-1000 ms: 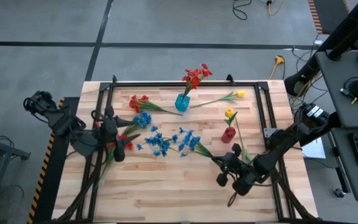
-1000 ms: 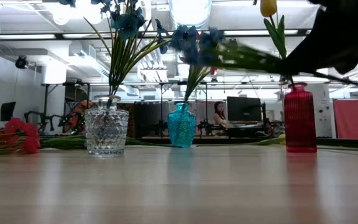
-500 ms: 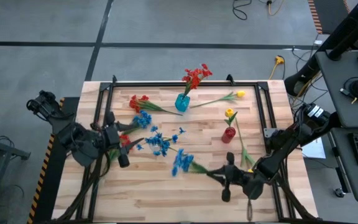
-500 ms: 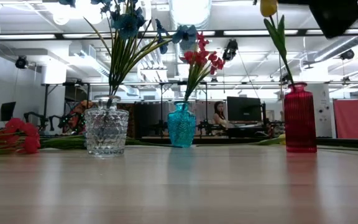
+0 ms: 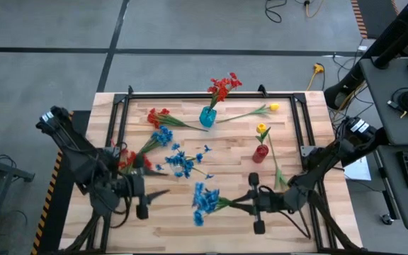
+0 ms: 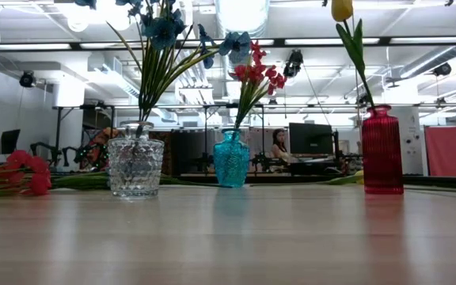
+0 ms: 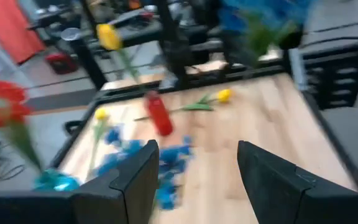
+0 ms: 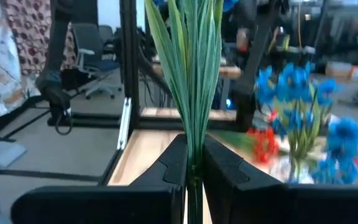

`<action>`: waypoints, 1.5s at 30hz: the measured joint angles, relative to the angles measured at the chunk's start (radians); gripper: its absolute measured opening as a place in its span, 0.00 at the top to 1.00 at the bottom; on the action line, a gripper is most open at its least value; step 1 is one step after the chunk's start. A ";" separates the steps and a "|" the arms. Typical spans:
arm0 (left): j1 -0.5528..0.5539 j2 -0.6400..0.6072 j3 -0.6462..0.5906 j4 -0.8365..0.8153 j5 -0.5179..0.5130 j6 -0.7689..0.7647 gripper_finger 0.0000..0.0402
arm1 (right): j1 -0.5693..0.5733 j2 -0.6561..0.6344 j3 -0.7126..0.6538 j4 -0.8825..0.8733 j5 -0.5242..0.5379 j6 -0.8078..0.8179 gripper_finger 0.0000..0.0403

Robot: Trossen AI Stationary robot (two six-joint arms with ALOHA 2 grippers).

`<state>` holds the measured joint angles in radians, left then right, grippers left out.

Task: Sort flowers into vase by color
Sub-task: Put the right blue flowers into the transparent vase

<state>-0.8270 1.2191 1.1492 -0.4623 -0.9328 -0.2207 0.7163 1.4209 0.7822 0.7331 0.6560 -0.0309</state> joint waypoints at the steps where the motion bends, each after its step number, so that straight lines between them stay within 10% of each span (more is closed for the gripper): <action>1: 0.002 0.014 0.000 0.022 0.000 0.009 0.50 | -0.015 0.001 0.000 0.011 -0.024 -0.025 0.93; 12: 0.040 0.143 -0.008 0.285 0.035 0.178 0.50 | -0.164 0.001 0.000 0.016 -0.307 -0.130 0.93; 26: 0.177 0.245 -0.054 0.583 0.412 0.402 0.50 | -0.175 0.011 0.000 0.067 -0.377 -0.258 0.93; 45: 0.180 0.070 -0.465 1.286 0.363 0.545 0.50 | -0.240 0.235 0.069 0.403 -0.365 -0.409 0.93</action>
<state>-0.6468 1.2895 0.6838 0.8238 -0.5696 0.3247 0.4766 1.6559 0.8511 1.1358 0.2913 -0.4396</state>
